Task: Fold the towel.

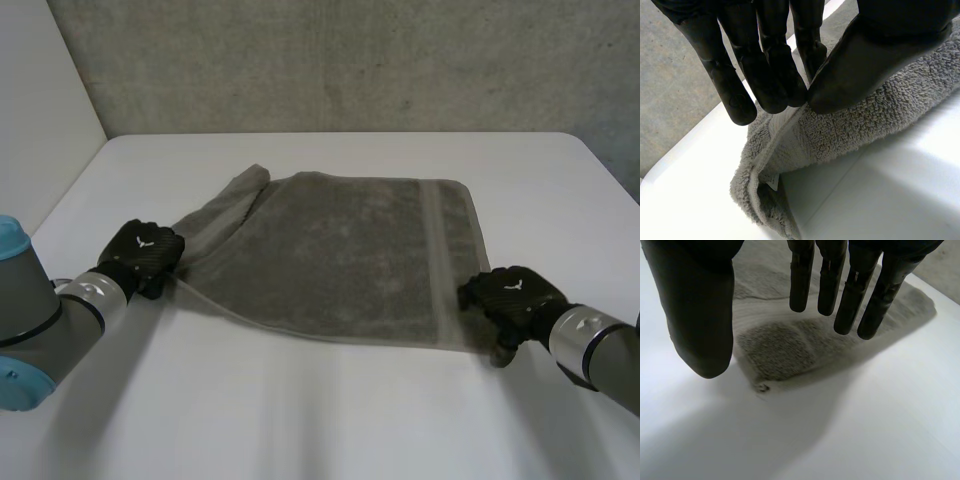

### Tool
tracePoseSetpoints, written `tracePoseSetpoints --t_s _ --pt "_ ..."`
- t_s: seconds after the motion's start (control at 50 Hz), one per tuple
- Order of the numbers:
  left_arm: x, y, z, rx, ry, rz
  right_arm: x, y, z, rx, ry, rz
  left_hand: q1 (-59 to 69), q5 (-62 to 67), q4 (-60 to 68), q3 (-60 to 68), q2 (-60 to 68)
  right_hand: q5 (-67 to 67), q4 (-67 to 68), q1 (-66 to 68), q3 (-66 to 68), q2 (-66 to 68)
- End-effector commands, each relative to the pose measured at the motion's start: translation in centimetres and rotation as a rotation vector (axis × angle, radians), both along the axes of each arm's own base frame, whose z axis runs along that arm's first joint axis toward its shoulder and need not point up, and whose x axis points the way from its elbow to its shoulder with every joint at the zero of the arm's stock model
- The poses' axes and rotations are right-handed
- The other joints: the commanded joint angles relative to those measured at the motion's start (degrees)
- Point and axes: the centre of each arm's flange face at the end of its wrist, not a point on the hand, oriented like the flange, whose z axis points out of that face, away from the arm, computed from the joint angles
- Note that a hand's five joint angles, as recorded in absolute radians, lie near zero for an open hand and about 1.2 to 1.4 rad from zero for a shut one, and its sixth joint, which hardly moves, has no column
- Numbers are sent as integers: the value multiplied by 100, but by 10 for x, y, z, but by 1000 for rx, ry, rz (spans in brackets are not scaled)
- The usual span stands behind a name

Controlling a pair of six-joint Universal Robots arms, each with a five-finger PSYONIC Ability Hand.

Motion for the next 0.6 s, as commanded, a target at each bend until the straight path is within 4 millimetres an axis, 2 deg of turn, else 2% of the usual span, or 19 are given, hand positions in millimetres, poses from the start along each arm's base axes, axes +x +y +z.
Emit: tracePoseSetpoints --t_s 0.02,0.26,0.42,0.6 --pt "0 0 -1 4 -1 -1 4 4 -7 -79 1 88 419 345 207 367 380 486 350 383 318 290" --pt "0 -1 -1 5 0 1 4 -5 -12 -144 17 94 419 345 207 367 380 840 704 738 672 645" --pt "3 -14 6 -16 32 25 0 -9 -14 -144 28 81 419 345 207 367 380 806 671 704 639 611" --pt "4 -24 2 121 180 81 0 -9 -17 -133 33 80 419 345 207 367 380 756 620 654 588 561"
